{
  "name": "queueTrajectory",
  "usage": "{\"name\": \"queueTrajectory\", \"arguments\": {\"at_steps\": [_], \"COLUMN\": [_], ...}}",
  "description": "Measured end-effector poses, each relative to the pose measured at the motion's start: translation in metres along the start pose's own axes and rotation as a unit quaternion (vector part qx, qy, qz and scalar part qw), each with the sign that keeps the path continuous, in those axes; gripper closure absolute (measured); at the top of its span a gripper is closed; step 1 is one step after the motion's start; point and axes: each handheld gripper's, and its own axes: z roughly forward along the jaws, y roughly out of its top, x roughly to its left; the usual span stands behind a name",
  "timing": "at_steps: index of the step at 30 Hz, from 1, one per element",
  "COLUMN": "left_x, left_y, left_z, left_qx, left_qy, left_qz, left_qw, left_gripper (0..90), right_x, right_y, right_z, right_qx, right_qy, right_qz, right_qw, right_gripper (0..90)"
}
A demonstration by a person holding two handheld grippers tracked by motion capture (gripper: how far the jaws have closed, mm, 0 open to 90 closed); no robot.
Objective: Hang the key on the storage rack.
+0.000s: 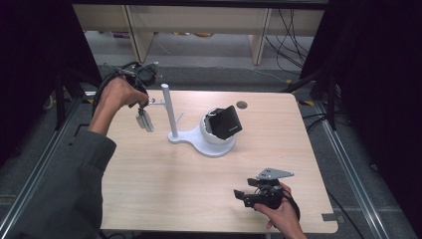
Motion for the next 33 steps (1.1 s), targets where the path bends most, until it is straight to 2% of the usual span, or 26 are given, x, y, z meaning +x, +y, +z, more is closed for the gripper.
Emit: {"name": "queueTrajectory", "arguments": {"at_steps": [1, 3, 5, 6, 12, 14, 16, 18, 24, 26, 28, 33], "left_x": [-0.001, -0.003, -0.005, -0.006, -0.014, -0.015, -0.018, -0.019, -0.024, -0.025, -0.025, -0.022], "left_y": [0.002, 0.003, 0.004, 0.006, 0.008, 0.009, 0.009, 0.010, 0.013, 0.013, 0.012, 0.007], "left_z": [-0.001, -0.001, 0.001, -0.001, 0.000, 0.000, 0.003, 0.003, 0.001, 0.001, -0.001, -0.002], "left_qx": [-0.001, 0.002, -0.004, 0.004, 0.006, 0.012, 0.001, 0.003, 0.010, 0.003, 0.010, 0.008], "left_qy": [-0.003, 0.000, 0.002, 0.003, 0.010, 0.009, 0.012, 0.013, -0.002, -0.001, -0.003, -0.002], "left_qz": [0.001, 0.002, 0.002, 0.004, 0.019, 0.021, 0.019, 0.024, 0.033, 0.031, 0.033, 0.030], "left_qw": [1.0000, 1.0000, 1.0000, 1.0000, 0.9998, 0.9997, 0.9997, 0.9996, 0.9994, 0.9995, 0.9994, 0.9995], "left_gripper": [84.7, 84.7, 84.7, 84.7, 84.4, 84.4, 84.3, 84.1, 83.9, 83.5, 82.3, 80.4], "right_x": [0.000, 0.000, 0.000, 0.000, 0.000, -0.002, -0.002, -0.002, -0.002, -0.002, -0.002, -0.002], "right_y": [0.001, 0.001, 0.000, 0.000, 0.000, 0.000, 0.000, 0.000, 0.000, 0.000, 0.000, 0.000], "right_z": [-0.002, -0.002, 0.000, -0.001, 0.000, 0.000, 0.000, -0.001, 0.000, 0.000, 0.000, 0.000], "right_qx": [0.007, 0.006, 0.001, 0.008, 0.010, 0.008, 0.008, 0.010, 0.011, 0.010, 0.011, 0.012], "right_qy": [-0.008, -0.010, -0.002, -0.004, -0.004, -0.006, -0.006, -0.008, -0.009, -0.009, -0.008, -0.009], "right_qz": [-0.005, -0.004, -0.004, -0.006, -0.002, -0.010, -0.009, -0.009, -0.010, -0.010, -0.009, -0.008], "right_qw": [0.9999, 0.9999, 1.0000, 0.9999, 0.9999, 0.9999, 0.9999, 0.9999, 0.9999, 0.9999, 0.9999, 0.9999], "right_gripper": [28.8, 28.8, 28.8, 28.8, 28.8, 28.7, 28.8, 28.8, 28.7, 28.7, 28.7, 28.7]}}
